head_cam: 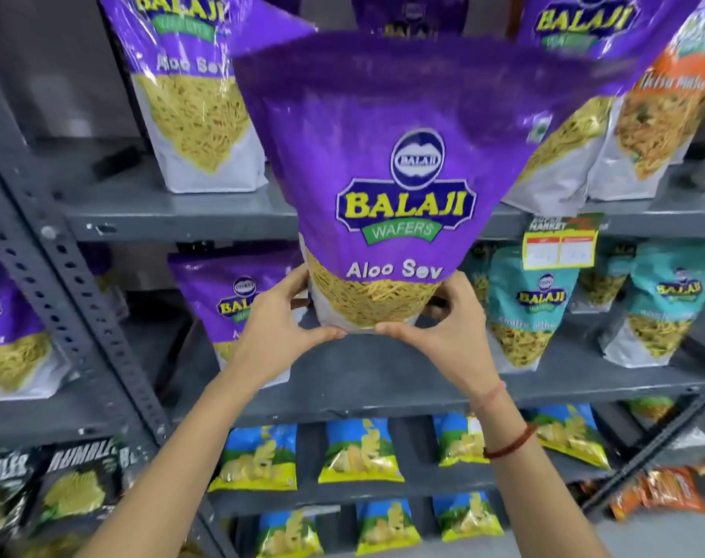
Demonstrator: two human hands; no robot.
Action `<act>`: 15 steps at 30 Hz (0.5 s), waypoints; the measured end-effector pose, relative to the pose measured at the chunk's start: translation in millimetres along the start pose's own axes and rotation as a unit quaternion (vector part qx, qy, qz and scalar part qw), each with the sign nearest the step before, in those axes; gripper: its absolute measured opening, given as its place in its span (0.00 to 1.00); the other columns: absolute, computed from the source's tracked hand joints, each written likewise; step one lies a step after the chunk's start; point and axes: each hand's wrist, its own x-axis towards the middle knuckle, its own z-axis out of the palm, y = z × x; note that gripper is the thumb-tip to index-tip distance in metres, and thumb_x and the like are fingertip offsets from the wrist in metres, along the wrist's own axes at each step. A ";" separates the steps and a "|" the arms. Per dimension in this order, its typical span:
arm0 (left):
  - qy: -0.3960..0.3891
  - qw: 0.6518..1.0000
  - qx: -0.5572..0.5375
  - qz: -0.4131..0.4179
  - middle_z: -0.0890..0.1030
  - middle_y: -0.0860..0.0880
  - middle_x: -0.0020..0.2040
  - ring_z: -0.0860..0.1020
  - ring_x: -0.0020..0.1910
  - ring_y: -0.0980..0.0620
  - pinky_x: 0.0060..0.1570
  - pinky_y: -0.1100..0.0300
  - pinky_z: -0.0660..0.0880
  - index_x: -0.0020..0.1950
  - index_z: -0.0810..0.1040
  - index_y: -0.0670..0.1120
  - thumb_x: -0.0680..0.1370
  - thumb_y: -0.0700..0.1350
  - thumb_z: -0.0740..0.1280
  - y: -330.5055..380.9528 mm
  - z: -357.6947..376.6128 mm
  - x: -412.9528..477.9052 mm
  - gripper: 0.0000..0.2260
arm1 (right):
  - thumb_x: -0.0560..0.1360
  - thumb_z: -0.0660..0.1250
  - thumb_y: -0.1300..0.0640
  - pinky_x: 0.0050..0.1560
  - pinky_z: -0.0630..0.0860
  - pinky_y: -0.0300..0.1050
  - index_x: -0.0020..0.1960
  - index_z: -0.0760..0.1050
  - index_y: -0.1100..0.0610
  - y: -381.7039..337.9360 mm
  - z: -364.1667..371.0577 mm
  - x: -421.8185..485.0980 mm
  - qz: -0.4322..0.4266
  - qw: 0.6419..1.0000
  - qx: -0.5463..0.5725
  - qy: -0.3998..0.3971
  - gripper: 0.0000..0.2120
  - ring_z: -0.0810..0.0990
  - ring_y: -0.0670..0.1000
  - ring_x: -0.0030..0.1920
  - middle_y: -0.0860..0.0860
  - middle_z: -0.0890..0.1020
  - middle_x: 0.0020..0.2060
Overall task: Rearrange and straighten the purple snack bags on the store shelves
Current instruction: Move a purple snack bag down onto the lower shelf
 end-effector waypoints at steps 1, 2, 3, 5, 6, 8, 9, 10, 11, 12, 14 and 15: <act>-0.011 1.000 0.015 -0.013 0.80 0.59 0.51 0.77 0.49 0.63 0.53 0.69 0.74 0.61 0.74 0.48 0.57 0.46 0.80 -10.0 3.6 -4.7 0.34 | 0.52 0.80 0.41 0.47 0.80 0.43 0.57 0.72 0.50 9.1 3.4 -5.8 0.011 1.000 -0.012 -0.013 0.37 0.79 0.49 0.54 0.51 0.77 0.52; -0.022 0.999 0.030 -0.024 0.81 0.57 0.51 0.78 0.51 0.59 0.54 0.65 0.74 0.61 0.74 0.48 0.57 0.48 0.80 -19.2 7.3 -8.3 0.34 | 0.52 0.80 0.41 0.46 0.80 0.43 0.57 0.72 0.50 18.5 6.5 -10.4 0.024 0.999 -0.024 -0.026 0.37 0.79 0.50 0.53 0.51 0.77 0.52; -0.033 0.998 0.042 -0.038 0.82 0.54 0.53 0.79 0.52 0.54 0.55 0.60 0.75 0.60 0.74 0.47 0.57 0.49 0.80 -30.8 12.2 -10.8 0.34 | 0.52 0.80 0.41 0.45 0.80 0.44 0.56 0.72 0.50 28.1 10.0 -15.0 0.038 0.998 -0.034 -0.038 0.37 0.79 0.50 0.52 0.52 0.77 0.52; -0.052 0.994 0.069 -0.065 0.82 0.49 0.55 0.79 0.53 0.49 0.53 0.58 0.74 0.62 0.73 0.45 0.58 0.48 0.80 -49.9 23.2 -14.4 0.35 | 0.51 0.82 0.44 0.45 0.78 0.42 0.54 0.73 0.49 47.6 16.6 -22.2 0.073 0.995 -0.049 -0.055 0.35 0.80 0.50 0.49 0.54 0.79 0.51; -0.061 0.992 0.084 -0.076 0.82 0.48 0.56 0.79 0.53 0.49 0.51 0.59 0.73 0.63 0.72 0.45 0.59 0.48 0.80 -59.2 29.2 -15.4 0.35 | 0.51 0.82 0.45 0.45 0.77 0.41 0.53 0.72 0.47 56.9 19.3 -25.3 0.091 0.992 -0.056 -0.060 0.34 0.80 0.49 0.48 0.54 0.80 0.51; -0.082 0.986 0.113 -0.095 0.80 0.49 0.57 0.78 0.55 0.50 0.52 0.57 0.73 0.66 0.69 0.45 0.60 0.49 0.80 -76.3 41.1 -16.0 0.38 | 0.52 0.83 0.47 0.46 0.74 0.38 0.52 0.72 0.46 74.6 24.9 -30.5 0.120 0.987 -0.071 -0.074 0.33 0.79 0.47 0.47 0.53 0.80 0.50; -0.092 0.983 0.122 -0.106 0.80 0.48 0.59 0.78 0.57 0.49 0.54 0.54 0.74 0.67 0.68 0.45 0.60 0.50 0.80 -84.4 46.7 -16.1 0.40 | 0.52 0.83 0.47 0.46 0.74 0.38 0.52 0.71 0.46 83.2 27.4 -32.5 0.134 0.985 -0.076 -0.080 0.33 0.78 0.47 0.47 0.53 0.80 0.50; -0.099 0.980 0.127 -0.113 0.79 0.46 0.61 0.77 0.59 0.47 0.56 0.50 0.75 0.68 0.67 0.44 0.59 0.52 0.79 -92.5 52.0 -16.2 0.41 | 0.53 0.83 0.48 0.46 0.74 0.39 0.51 0.71 0.47 91.6 29.5 -34.0 0.148 0.982 -0.081 -0.084 0.32 0.78 0.47 0.46 0.53 0.80 0.50; -0.107 0.978 0.128 -0.123 0.78 0.45 0.63 0.77 0.60 0.46 0.57 0.47 0.75 0.69 0.66 0.44 0.59 0.54 0.79 -101.8 57.3 -16.2 0.42 | 0.53 0.83 0.48 0.46 0.74 0.40 0.51 0.71 0.47 99.8 31.6 -34.7 0.160 0.979 -0.085 -0.089 0.32 0.78 0.47 0.46 0.54 0.80 0.50; -0.113 0.977 0.129 -0.127 0.78 0.45 0.64 0.76 0.61 0.45 0.58 0.46 0.75 0.69 0.66 0.44 0.59 0.55 0.79 -111.7 63.2 -15.8 0.43 | 0.54 0.83 0.48 0.47 0.74 0.42 0.52 0.71 0.49 107.7 33.2 -34.7 0.169 0.977 -0.091 -0.095 0.32 0.78 0.48 0.47 0.54 0.80 0.51; -0.115 0.975 0.134 -0.133 0.78 0.44 0.63 0.76 0.62 0.44 0.58 0.48 0.74 0.67 0.67 0.43 0.60 0.55 0.78 -122.7 74.5 -13.8 0.41 | 0.55 0.83 0.49 0.52 0.74 0.43 0.55 0.72 0.53 123.1 36.1 -32.5 0.179 0.972 -0.109 -0.110 0.34 0.78 0.50 0.53 0.54 0.80 0.54; -0.109 0.976 0.132 -0.135 0.78 0.43 0.63 0.76 0.61 0.44 0.57 0.53 0.73 0.66 0.68 0.43 0.61 0.52 0.79 -125.8 80.7 -12.3 0.38 | 0.55 0.83 0.49 0.53 0.73 0.43 0.56 0.72 0.55 130.1 37.1 -30.1 0.185 0.968 -0.119 -0.118 0.35 0.78 0.51 0.55 0.54 0.80 0.55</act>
